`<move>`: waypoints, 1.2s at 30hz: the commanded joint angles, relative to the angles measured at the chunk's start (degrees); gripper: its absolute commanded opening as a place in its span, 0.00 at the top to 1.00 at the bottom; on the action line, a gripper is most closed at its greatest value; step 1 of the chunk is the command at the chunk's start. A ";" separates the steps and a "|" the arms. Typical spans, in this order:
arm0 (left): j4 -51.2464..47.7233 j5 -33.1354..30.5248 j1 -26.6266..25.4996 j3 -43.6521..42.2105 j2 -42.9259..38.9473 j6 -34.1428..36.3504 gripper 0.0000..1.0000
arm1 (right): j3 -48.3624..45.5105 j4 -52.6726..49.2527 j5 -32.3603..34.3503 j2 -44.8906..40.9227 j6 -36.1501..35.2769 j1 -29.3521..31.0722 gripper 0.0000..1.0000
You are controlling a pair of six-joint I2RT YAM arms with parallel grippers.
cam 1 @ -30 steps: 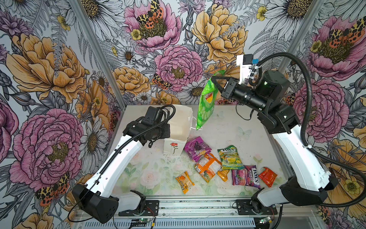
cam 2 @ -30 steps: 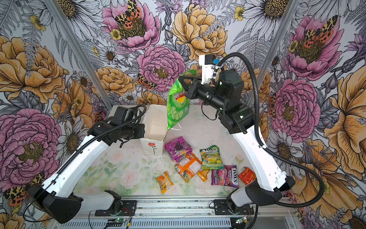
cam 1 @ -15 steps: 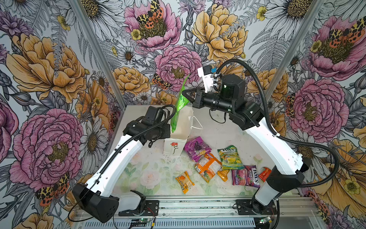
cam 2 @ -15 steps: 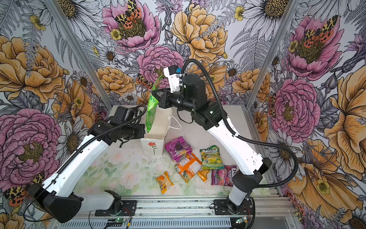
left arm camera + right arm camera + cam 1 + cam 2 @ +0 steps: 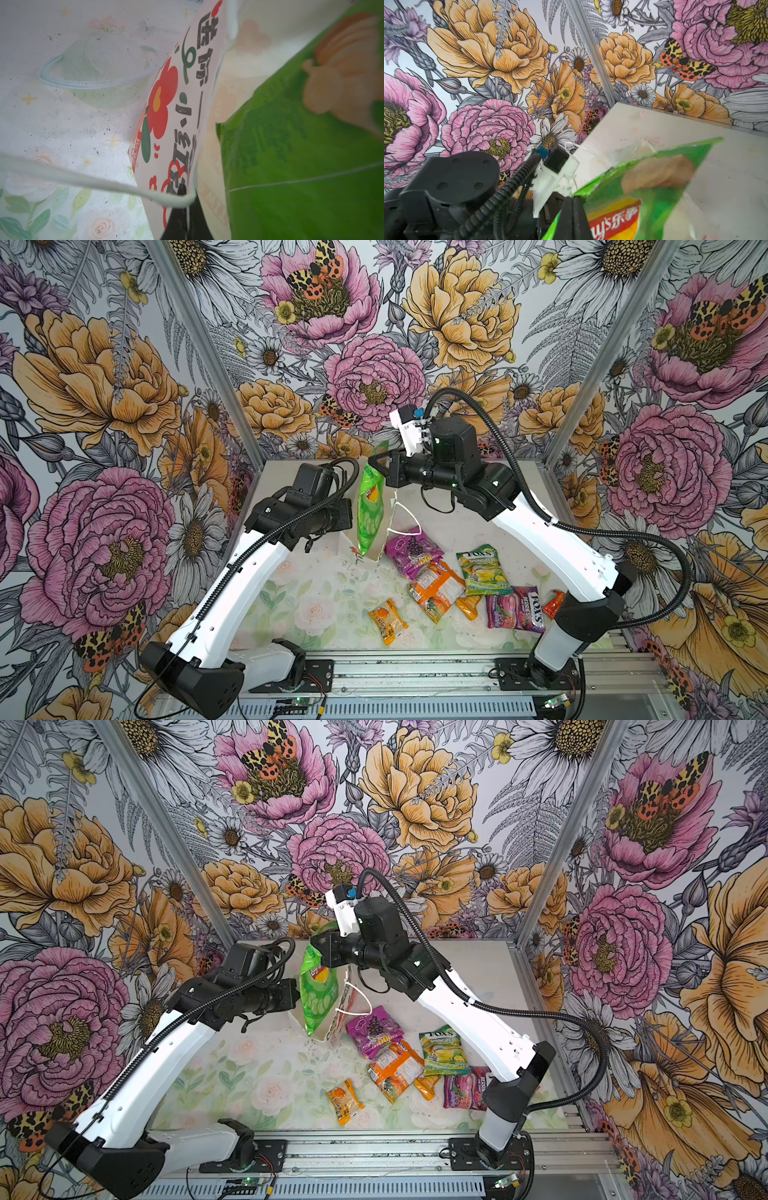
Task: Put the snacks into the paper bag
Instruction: 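Carry the Lay's bag over the paper bag and lower it inside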
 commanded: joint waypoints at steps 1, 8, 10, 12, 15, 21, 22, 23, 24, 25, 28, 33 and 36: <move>0.56 2.21 0.35 0.28 -0.78 -0.48 1.00 | -1.02 1.19 4.83 -1.89 -2.21 0.30 1.00; 0.58 3.56 0.21 -1.70 -0.53 0.09 1.00 | -0.31 1.08 9.94 -2.10 -4.10 0.30 1.00; 0.48 3.29 0.28 -1.92 -0.62 -0.14 1.00 | -0.96 0.80 10.04 -1.85 -4.33 0.39 1.00; 0.56 2.98 0.49 -2.06 -0.63 -0.51 1.00 | -2.10 0.77 9.44 -1.58 -4.63 0.83 1.00; 0.56 2.22 0.75 -2.02 -0.71 -1.05 1.00 | -4.28 0.66 10.71 -1.88 -5.34 2.19 1.00; 0.49 1.14 0.87 -1.31 -0.01 -1.32 1.00 | -7.36 -0.31 13.70 -1.69 -2.72 4.16 1.00; 0.55 0.96 0.84 -1.33 0.03 -1.32 1.00 | -7.61 -0.65 14.67 -1.52 -2.42 4.56 1.00; 0.51 0.98 0.83 -1.35 0.12 -1.32 1.00 | -7.67 -0.93 15.49 -1.33 -2.20 4.99 1.00; 0.54 0.94 0.89 -1.47 0.09 -1.32 1.00 | -7.73 -1.44 16.28 -1.02 -2.18 5.37 1.00; 0.60 0.76 0.85 -1.57 0.20 -1.37 1.00 | -7.70 -2.01 17.11 -0.73 -1.71 5.65 1.00; 0.56 0.07 0.63 -1.88 0.31 -1.56 1.00 | -7.64 -3.51 18.71 -0.07 -0.65 5.90 1.00; 0.56 -0.57 0.56 -1.92 0.40 -1.68 1.00 | -6.93 -5.86 20.16 1.64 0.71 5.85 1.00; 0.56 -1.14 0.56 -2.17 0.21 -1.68 1.00 | -6.76 -6.56 20.97 2.64 1.57 5.98 1.00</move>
